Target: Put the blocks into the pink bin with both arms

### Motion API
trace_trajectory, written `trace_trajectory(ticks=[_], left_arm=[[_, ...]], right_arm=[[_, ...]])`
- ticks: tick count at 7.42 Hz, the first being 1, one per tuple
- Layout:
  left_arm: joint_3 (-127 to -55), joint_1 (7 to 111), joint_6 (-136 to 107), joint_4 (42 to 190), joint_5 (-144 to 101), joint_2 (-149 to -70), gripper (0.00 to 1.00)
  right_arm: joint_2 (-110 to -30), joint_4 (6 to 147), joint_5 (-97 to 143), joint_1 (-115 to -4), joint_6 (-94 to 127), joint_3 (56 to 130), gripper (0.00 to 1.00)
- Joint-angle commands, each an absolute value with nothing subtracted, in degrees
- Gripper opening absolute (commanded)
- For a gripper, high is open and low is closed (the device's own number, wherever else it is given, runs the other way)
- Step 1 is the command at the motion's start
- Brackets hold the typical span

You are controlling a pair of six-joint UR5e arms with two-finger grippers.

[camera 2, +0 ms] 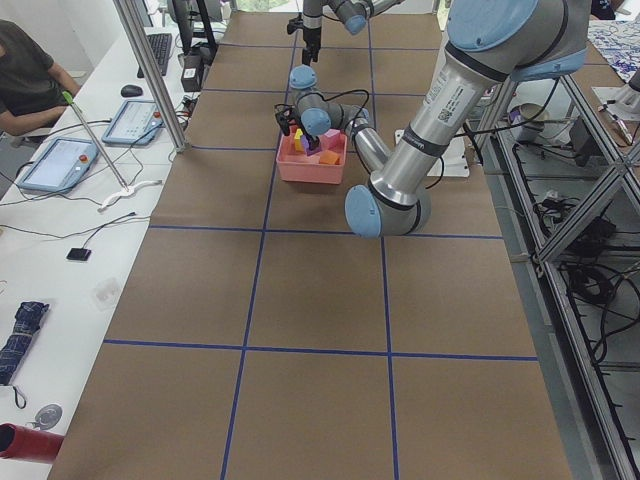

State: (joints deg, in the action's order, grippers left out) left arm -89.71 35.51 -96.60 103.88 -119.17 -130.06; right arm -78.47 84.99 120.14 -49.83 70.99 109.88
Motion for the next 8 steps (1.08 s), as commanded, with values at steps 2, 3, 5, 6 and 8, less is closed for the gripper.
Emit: trace_trajectory(ticks=[2,3,5,6,8], left_arm=[[-88.93,35.33,-96.16,103.46,-119.0,-131.3,1.0],[-93.9,36.64,-96.07,100.75,-119.26,-131.22,1.0],[-106.8,40.41,-90.31,93.9,-119.36,-125.82,1.0],[-114.62,41.82,-80.43,90.91,-119.36,-117.77,1.0],[-121.46,50.48,-54.54,91.4,-120.75,-100.36,1.0]], right_arm=[[-78.66,84.82,120.15,-49.83,70.84,109.78,0.99],[-78.75,84.9,120.23,-50.44,70.58,109.69,0.99],[-80.67,84.82,120.76,-53.77,66.39,109.77,0.99],[-83.29,84.73,122.68,-56.66,61.31,109.78,0.99],[-88.66,84.81,128.12,-65.96,47.43,109.69,0.99]])
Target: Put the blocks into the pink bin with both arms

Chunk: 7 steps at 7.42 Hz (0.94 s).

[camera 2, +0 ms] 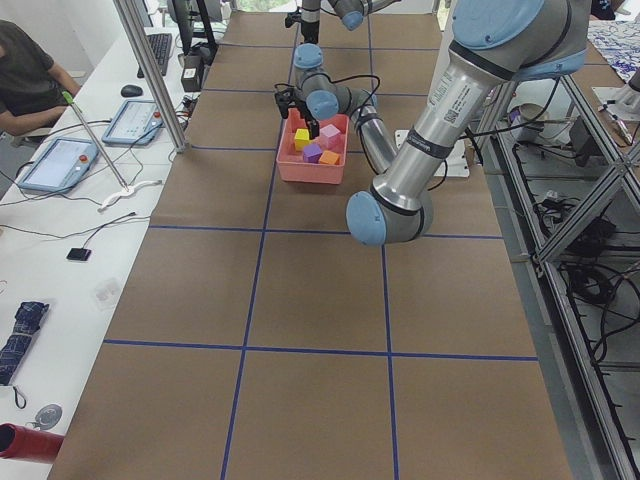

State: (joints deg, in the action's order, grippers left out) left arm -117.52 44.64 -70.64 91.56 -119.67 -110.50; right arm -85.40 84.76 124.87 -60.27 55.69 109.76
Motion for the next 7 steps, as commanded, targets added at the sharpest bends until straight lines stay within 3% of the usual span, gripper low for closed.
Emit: trace_trajectory(ticks=[1,4,7], left_arm=[[-118.85,57.85,-41.18,91.41,-124.94,-96.37,1.0],[-97.8,80.1,-2.39,91.49,-136.05,-95.19,1.0],[-90.36,86.39,6.93,91.49,-136.05,-95.19,1.0]], right_arm=[[-90.94,84.81,129.36,-69.4,41.8,109.6,0.99],[-95.62,84.81,137.19,-82.22,22.65,104.09,0.99],[-95.01,84.81,137.46,-89.12,8.98,96.51,0.99]])
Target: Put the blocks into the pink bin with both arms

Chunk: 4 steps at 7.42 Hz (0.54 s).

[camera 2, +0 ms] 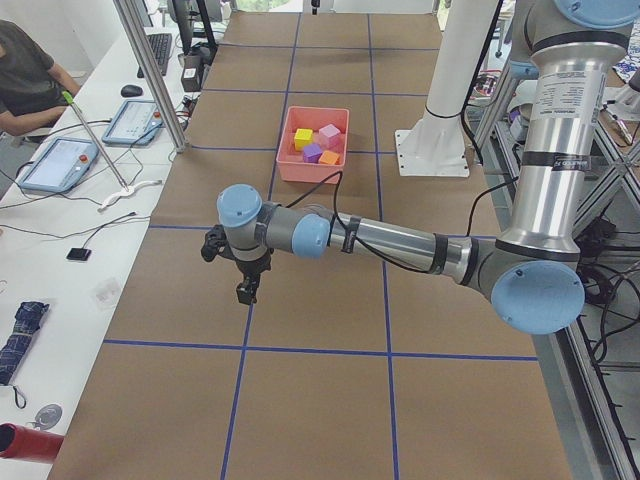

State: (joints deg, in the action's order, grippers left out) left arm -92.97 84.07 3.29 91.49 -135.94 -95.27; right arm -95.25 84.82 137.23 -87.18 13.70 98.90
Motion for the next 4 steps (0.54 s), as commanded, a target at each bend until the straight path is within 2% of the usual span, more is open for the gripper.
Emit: trace_trajectory(ticks=[1,3,4], left_arm=[[-87.13,87.61,7.12,91.58,-135.97,-95.01,1.0],[-85.34,89.47,6.94,93.16,-136.05,-94.93,1.0],[-87.26,89.82,6.6,93.51,-136.14,-94.66,1.0]], right_arm=[[-94.23,84.9,137.55,-89.12,8.62,96.68,0.99],[-92.55,85.52,138.25,-89.03,8.61,96.25,0.99],[-92.81,85.43,138.08,-89.12,9.31,96.33,0.99]])
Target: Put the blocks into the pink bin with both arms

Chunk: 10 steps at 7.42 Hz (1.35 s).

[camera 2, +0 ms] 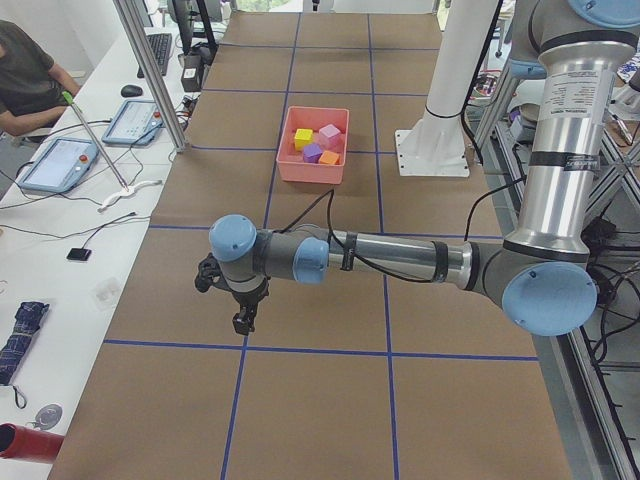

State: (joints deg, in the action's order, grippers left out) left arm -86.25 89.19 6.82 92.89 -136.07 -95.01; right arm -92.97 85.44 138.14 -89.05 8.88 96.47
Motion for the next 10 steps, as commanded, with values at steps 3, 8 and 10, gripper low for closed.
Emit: trace_trajectory(ticks=[3,8,10], left_arm=[[-89.02,89.82,6.59,93.87,-136.23,-92.38,1.0],[-94.48,90.0,6.33,93.87,-137.2,-88.33,1.0],[-96.39,90.52,6.16,93.87,-136.94,-88.42,1.0]], right_arm=[[-92.81,84.81,136.93,-89.12,9.58,95.72,0.99],[-96.15,80.72,135.26,-89.65,7.91,96.16,0.99],[-96.15,79.89,134.91,-89.65,8.0,96.33,0.99]])
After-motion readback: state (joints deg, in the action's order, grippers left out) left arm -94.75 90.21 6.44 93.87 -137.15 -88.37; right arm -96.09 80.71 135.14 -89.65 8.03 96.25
